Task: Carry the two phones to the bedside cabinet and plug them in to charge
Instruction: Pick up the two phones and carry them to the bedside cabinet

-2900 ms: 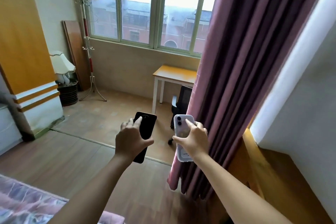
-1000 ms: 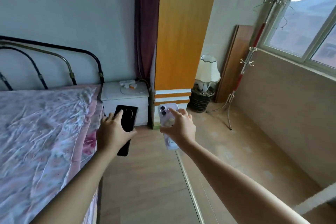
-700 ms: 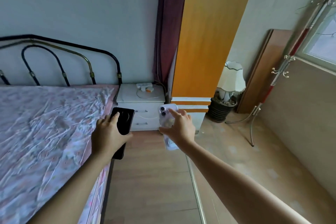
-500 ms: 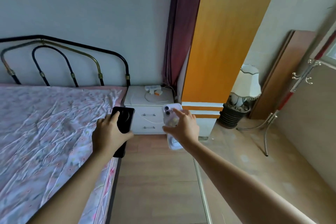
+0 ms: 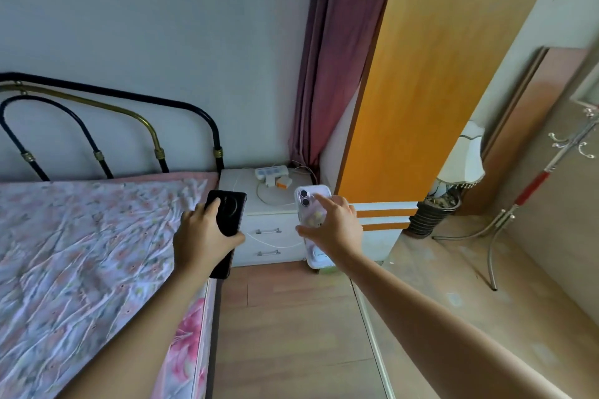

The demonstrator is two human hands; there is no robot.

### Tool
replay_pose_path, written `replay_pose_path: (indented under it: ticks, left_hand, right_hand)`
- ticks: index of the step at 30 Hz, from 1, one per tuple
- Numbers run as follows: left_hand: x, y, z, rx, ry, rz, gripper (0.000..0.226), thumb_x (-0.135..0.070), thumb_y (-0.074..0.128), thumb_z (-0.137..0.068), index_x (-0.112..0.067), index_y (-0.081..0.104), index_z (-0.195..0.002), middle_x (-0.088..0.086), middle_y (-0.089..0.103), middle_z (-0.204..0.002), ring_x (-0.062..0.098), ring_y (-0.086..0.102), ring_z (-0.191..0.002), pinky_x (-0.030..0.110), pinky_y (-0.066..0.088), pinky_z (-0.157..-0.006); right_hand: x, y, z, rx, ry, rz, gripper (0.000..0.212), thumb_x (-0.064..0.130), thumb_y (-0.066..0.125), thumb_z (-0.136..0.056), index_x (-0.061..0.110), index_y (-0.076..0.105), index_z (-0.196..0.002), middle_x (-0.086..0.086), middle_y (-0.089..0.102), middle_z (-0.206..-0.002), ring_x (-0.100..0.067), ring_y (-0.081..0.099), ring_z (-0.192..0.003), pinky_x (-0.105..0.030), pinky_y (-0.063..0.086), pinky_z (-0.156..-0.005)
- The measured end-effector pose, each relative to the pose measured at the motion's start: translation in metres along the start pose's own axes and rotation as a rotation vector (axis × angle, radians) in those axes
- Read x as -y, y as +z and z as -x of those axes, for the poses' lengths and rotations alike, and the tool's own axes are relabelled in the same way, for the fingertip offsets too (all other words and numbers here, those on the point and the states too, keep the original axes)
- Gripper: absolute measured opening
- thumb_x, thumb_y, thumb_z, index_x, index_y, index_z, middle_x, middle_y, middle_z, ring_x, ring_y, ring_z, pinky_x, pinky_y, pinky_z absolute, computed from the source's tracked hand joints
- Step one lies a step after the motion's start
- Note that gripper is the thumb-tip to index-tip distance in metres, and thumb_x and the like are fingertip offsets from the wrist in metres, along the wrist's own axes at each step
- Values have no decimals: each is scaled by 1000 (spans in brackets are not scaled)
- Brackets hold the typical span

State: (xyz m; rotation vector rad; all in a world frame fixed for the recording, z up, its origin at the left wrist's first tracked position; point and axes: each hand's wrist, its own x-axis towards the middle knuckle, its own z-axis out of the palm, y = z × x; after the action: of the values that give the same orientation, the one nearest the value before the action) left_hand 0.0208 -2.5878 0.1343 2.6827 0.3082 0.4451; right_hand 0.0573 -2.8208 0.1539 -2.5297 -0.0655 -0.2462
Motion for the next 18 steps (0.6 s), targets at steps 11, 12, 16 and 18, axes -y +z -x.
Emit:
replay_pose_path:
  ticks: [11, 12, 16, 18]
  left_hand:
    - [21, 65, -149, -6, -58, -17, 85, -39, 79, -56, -12, 51, -132, 11, 62, -117, 37, 51, -107, 39, 48, -64]
    - [24, 70, -164, -11, -70, -23, 85, -39, 79, -56, -11, 51, -131, 11, 62, -116, 37, 51, -106, 38, 47, -63]
    - [33, 87, -215, -17, -144, -18, 83, -40, 79, -56, -12, 52, -130, 12, 62, -112, 37, 52, -103, 37, 45, -62]
    - [38, 95, -237, -22, -165, -14, 83, -39, 79, -57, -11, 52, -130, 11, 63, -112, 37, 53, -102, 36, 45, -62]
  right_hand:
    - [14, 68, -171, 87, -21, -18, 73, 46, 77, -62, 37, 49, -129, 2, 51, -128, -22, 46, -114, -36, 50, -80]
    - [17, 75, -187, 99, -22, -21, 73, 45, 76, -62, 37, 49, -129, 2, 50, -128, -21, 45, -114, -36, 50, -80]
    - [25, 99, -246, 151, -55, -20, 73, 44, 75, -61, 36, 50, -129, 2, 51, -126, -22, 46, -112, -34, 48, -80]
    - [28, 110, -273, 167, -69, -21, 71, 43, 75, -60, 37, 50, -126, 2, 51, -126, -22, 45, -112, -35, 47, -80]
